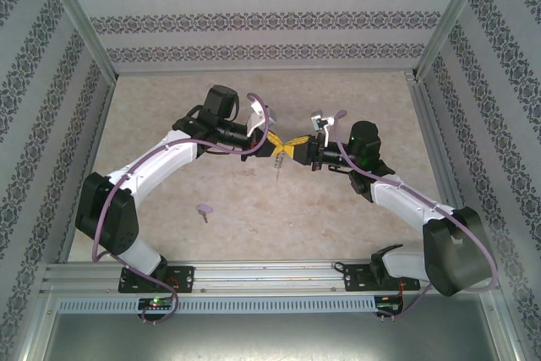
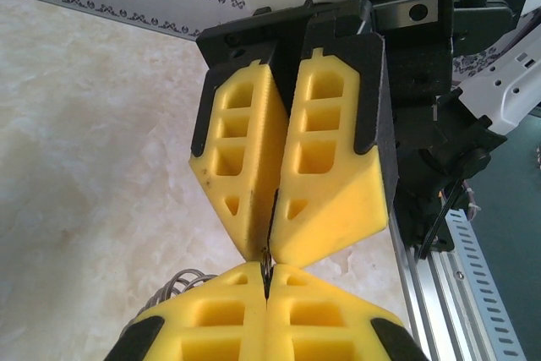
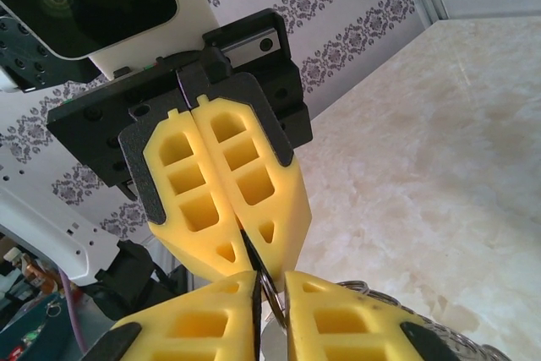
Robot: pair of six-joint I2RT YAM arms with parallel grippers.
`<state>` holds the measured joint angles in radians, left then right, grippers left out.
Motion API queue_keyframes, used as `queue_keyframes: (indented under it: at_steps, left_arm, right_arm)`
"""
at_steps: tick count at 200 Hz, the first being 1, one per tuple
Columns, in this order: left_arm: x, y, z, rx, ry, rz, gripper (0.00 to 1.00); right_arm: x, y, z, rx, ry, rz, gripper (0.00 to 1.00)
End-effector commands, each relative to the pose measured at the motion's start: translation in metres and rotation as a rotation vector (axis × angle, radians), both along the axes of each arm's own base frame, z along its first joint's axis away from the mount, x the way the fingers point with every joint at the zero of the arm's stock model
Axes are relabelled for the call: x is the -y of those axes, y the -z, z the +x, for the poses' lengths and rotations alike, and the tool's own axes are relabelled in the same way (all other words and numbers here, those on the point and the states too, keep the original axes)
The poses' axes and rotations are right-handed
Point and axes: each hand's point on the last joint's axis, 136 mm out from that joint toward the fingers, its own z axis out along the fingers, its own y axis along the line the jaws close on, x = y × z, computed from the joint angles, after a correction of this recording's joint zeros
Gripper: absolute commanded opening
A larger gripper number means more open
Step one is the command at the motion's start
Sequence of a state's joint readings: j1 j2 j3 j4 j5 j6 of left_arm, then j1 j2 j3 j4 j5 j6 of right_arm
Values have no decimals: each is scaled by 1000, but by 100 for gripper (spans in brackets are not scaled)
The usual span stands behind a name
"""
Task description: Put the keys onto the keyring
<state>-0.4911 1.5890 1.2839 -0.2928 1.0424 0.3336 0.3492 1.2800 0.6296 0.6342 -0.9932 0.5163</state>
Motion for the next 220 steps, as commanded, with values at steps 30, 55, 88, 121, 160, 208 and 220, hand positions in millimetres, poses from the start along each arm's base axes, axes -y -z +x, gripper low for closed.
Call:
queue_keyframes:
  at_steps: [30, 55, 88, 121, 160, 208, 220]
  left_arm:
    - [11, -22, -8, 64, 62, -59, 0]
    - [11, -22, -7, 66, 61, -57, 0]
    - [11, -21, -8, 64, 60, -56, 0]
    - [11, -21, -7, 66, 60, -55, 0]
    - [12, -21, -8, 62, 64, -56, 0]
    - [12, -21, -7, 60, 63, -59, 0]
    - [12, -21, -7, 57, 61, -59, 0]
  right_arm:
    - [-1, 4, -5, 19, -29, 8, 27]
    - [1, 7, -7, 14, -24, 6, 28]
    - [1, 9, -8, 10, -24, 7, 25]
    - [1, 8, -9, 11, -39, 16, 25]
    - [1, 9, -9, 11, -36, 20, 21]
    - [-1, 2, -7, 20, -47, 48, 4]
    - [-1, 1, -6, 25, -42, 53, 0]
